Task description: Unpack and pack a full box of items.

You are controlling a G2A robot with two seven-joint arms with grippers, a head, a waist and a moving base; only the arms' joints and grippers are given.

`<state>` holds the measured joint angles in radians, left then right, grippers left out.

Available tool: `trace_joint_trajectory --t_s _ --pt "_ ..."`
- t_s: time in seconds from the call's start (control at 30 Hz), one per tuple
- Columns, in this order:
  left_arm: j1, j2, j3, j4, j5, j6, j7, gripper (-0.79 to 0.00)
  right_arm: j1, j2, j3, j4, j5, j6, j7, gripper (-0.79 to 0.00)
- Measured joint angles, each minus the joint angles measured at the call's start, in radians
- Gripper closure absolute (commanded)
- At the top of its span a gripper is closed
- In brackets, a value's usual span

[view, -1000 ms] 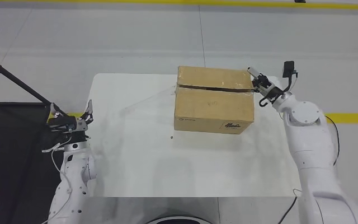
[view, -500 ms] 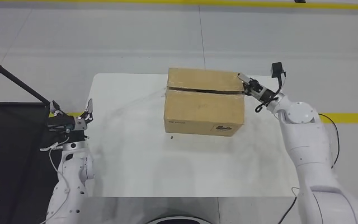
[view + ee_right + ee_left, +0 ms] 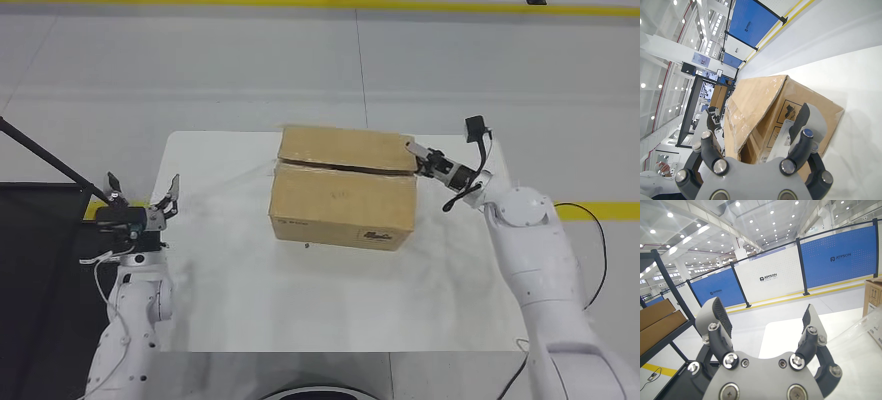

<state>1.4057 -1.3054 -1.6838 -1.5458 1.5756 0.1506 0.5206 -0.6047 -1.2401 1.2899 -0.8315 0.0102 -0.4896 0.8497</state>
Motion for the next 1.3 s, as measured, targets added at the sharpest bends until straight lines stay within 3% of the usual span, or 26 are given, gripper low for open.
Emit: trace_joint_trajectory --t_s 0.7,1.3 --pt "0.047 0.019 0.071 -0.018 0.233 -0.162 -0.028 -0.785 -0.045 -0.010 -0.078 -0.137 0.038 0.024 0.000 -0.785" --pt "0.015 0.024 0.162 -0.009 0.320 -0.228 -0.060 -0.785 -0.060 0.000 -0.056 -0.147 0.037 0.024 -0.011 -0.785"
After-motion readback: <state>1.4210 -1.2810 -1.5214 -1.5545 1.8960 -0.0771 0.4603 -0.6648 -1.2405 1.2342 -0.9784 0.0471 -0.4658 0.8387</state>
